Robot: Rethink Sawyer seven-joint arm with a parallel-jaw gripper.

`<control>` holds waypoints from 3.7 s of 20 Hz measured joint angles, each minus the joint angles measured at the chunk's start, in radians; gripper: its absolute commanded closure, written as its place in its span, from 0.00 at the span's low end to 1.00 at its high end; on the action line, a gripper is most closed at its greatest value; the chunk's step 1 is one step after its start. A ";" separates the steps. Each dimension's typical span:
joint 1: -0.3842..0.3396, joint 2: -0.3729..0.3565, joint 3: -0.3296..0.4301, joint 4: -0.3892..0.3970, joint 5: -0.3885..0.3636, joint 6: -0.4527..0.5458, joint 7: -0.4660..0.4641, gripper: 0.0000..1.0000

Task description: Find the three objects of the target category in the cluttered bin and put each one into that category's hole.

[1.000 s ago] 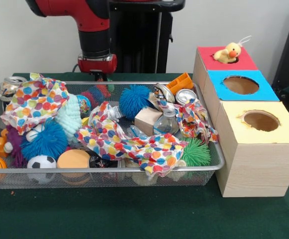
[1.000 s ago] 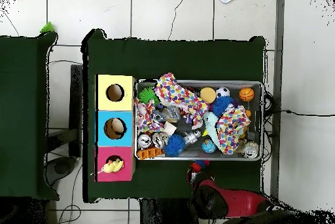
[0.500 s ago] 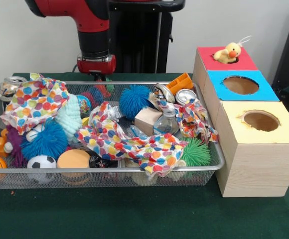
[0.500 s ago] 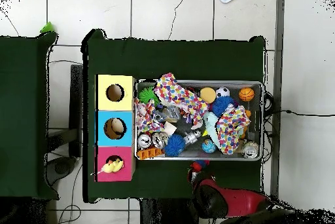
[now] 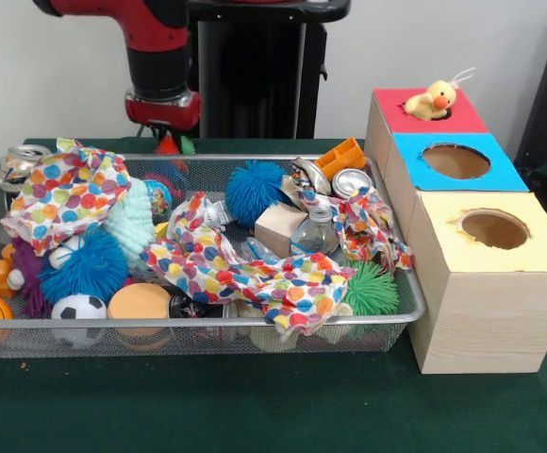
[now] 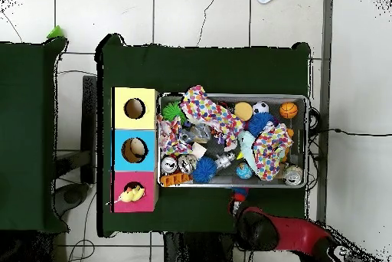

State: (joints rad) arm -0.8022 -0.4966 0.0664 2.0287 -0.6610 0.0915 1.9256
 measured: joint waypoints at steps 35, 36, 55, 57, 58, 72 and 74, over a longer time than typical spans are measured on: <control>-0.030 -0.415 0.209 -0.008 0.296 0.681 0.000 1.00; -0.029 -0.416 0.214 -0.011 0.296 0.682 0.000 1.00; -0.045 -0.300 0.276 -0.115 0.227 0.597 0.000 1.00; -0.054 -0.280 0.287 -0.124 0.203 0.567 0.000 1.00; -0.055 -0.276 0.288 -0.126 0.199 0.562 0.000 1.00; -0.059 -0.214 0.293 -0.178 0.065 0.526 0.000 1.00; -0.060 -0.207 0.294 -0.190 0.049 0.526 0.000 1.00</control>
State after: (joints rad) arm -0.8622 -0.7033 0.3602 1.8382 -0.6124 0.6173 1.9256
